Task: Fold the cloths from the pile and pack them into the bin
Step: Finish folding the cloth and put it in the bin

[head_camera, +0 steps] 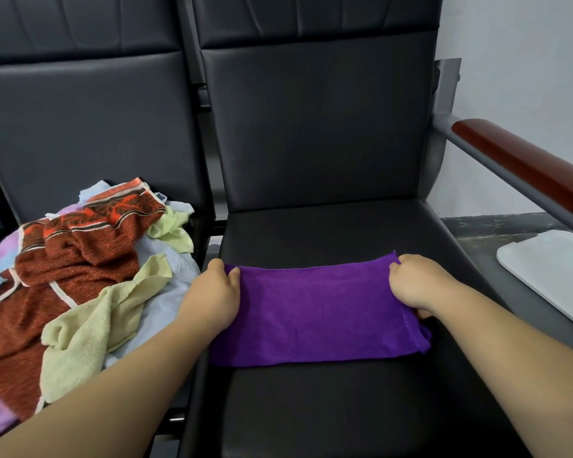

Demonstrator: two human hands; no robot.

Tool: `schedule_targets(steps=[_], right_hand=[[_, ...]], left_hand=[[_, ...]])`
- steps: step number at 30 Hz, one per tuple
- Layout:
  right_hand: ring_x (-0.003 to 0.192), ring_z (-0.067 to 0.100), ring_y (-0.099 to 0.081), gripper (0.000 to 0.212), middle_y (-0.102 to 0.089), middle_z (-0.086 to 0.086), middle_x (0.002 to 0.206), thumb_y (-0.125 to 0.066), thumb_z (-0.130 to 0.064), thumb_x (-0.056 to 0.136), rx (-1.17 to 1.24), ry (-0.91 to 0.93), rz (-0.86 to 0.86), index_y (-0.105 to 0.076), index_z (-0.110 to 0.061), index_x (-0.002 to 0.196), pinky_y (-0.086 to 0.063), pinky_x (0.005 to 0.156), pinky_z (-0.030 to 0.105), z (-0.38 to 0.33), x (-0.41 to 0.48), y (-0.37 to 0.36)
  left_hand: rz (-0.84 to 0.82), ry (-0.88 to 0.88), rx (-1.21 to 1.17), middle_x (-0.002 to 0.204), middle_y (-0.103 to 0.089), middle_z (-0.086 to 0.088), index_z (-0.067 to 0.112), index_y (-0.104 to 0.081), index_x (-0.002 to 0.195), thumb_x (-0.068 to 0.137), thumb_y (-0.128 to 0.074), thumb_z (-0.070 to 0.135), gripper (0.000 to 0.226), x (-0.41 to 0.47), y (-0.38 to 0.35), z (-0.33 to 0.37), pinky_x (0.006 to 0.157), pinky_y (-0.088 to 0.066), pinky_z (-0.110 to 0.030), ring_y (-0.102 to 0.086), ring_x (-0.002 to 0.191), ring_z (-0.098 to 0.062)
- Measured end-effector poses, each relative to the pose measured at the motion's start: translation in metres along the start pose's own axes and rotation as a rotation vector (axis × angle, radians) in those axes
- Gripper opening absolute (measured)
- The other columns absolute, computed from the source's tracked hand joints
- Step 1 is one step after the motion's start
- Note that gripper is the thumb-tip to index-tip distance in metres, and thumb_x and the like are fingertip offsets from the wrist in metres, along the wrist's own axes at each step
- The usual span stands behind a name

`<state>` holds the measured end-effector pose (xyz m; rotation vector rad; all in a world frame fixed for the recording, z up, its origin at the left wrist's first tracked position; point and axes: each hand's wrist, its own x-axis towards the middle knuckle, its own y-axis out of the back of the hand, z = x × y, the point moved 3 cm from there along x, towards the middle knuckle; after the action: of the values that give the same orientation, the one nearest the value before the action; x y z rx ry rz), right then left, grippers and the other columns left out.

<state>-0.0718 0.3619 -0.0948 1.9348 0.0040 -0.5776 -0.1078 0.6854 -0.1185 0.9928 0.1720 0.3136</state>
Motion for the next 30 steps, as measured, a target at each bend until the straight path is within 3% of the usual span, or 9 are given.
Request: schedule_targets(steps=[3, 6, 8, 10, 12, 18, 21, 25, 30], right_hand=[[0.084, 0.029, -0.067, 0.031, -0.063, 0.014, 0.098, -0.039, -0.024, 0.109, -0.081, -0.021, 0.007, -0.061, -0.004, 0.119, -0.060, 0.079, 0.039, -0.003, -0.004, -0.001], [0.073, 0.024, -0.068, 0.036, -0.065, 0.009, 0.090, -0.044, -0.040, 0.107, -0.081, 0.004, 0.022, -0.059, -0.008, 0.108, -0.055, 0.064, 0.032, -0.003, -0.011, 0.000], [0.066, 0.022, -0.069, 0.032, -0.067, 0.007, 0.086, -0.052, -0.041, 0.101, -0.065, 0.029, 0.024, -0.058, -0.010, 0.104, -0.051, 0.055, 0.027, -0.001, -0.018, 0.003], [0.065, 0.020, -0.068, 0.036, -0.067, 0.006, 0.089, -0.056, -0.040, 0.098, -0.074, 0.040, 0.030, -0.055, -0.010, 0.117, -0.047, 0.053, 0.025, 0.000, -0.029, 0.008], [0.071, 0.017, -0.065, 0.048, -0.064, 0.004, 0.091, -0.059, -0.041, 0.095, -0.123, 0.052, 0.050, -0.047, -0.011, 0.130, -0.044, 0.052, 0.028, 0.001, -0.042, 0.012], [0.086, 0.020, -0.060, 0.050, -0.056, 0.000, 0.101, -0.063, -0.050, 0.089, -0.258, 0.133, 0.085, -0.039, -0.017, 0.118, -0.046, 0.063, 0.034, 0.000, -0.080, 0.003], [0.090, 0.025, -0.057, 0.041, -0.056, 0.002, 0.105, -0.061, -0.039, 0.092, -0.328, 0.125, 0.082, -0.046, -0.015, 0.121, -0.047, 0.071, 0.036, 0.001, -0.085, -0.010], [0.092, 0.025, -0.063, 0.024, -0.062, 0.003, 0.106, -0.060, -0.026, 0.094, -0.376, 0.044, 0.026, -0.062, -0.016, 0.115, -0.051, 0.074, 0.034, 0.015, -0.081, -0.009], [0.070, 0.024, -0.063, 0.013, -0.068, 0.006, 0.080, -0.058, -0.019, 0.087, -0.140, 0.076, 0.000, -0.062, -0.012, 0.077, -0.045, 0.056, 0.028, 0.042, -0.065, 0.003]], left_hand=[[-0.008, -0.021, 0.072, 0.075, -0.047, 0.008, 0.010, -0.042, 0.108, 0.104, -0.050, 0.036, 0.028, -0.008, 0.000, 0.007, 0.071, -0.042, -0.035, -0.062, 0.085, -0.030], [-0.009, -0.013, 0.124, 0.081, -0.049, 0.007, 0.011, -0.038, 0.120, 0.100, -0.052, 0.039, 0.037, -0.016, 0.002, 0.013, 0.072, -0.044, -0.036, -0.060, 0.086, -0.028], [-0.015, -0.010, 0.161, 0.103, -0.057, -0.002, 0.013, -0.039, 0.123, 0.098, -0.054, 0.043, 0.042, -0.020, 0.004, 0.016, 0.076, -0.048, -0.039, -0.062, 0.095, -0.029], [-0.044, -0.025, 0.246, 0.122, -0.049, -0.008, 0.015, -0.042, 0.123, 0.095, -0.054, 0.050, 0.046, -0.026, 0.005, 0.019, 0.084, -0.049, -0.043, -0.058, 0.112, -0.034], [-0.059, -0.059, 0.394, 0.127, -0.042, -0.007, 0.018, -0.048, 0.121, 0.093, -0.051, 0.058, 0.049, -0.035, 0.005, 0.024, 0.093, -0.048, -0.046, -0.049, 0.120, -0.032], [-0.074, -0.319, 0.473, 0.133, -0.043, -0.001, 0.025, -0.053, 0.128, 0.096, -0.039, 0.063, 0.052, -0.083, -0.016, 0.061, 0.098, -0.042, -0.042, -0.042, 0.123, -0.026], [-0.183, -0.393, 0.400, 0.151, -0.036, -0.001, 0.025, -0.036, 0.149, 0.099, -0.034, 0.062, 0.062, -0.103, -0.037, 0.066, 0.114, -0.033, -0.041, -0.033, 0.139, -0.026], [-0.327, -0.359, 0.467, 0.170, 0.002, -0.001, 0.027, 0.000, 0.162, 0.099, -0.018, 0.069, 0.078, -0.104, -0.050, 0.049, 0.127, -0.001, -0.049, 0.007, 0.156, -0.028], [-0.419, -0.370, 0.522, 0.168, 0.019, 0.000, 0.030, 0.014, 0.160, 0.097, -0.016, 0.072, 0.082, -0.097, -0.047, 0.040, 0.126, 0.005, -0.049, 0.019, 0.154, -0.027]])
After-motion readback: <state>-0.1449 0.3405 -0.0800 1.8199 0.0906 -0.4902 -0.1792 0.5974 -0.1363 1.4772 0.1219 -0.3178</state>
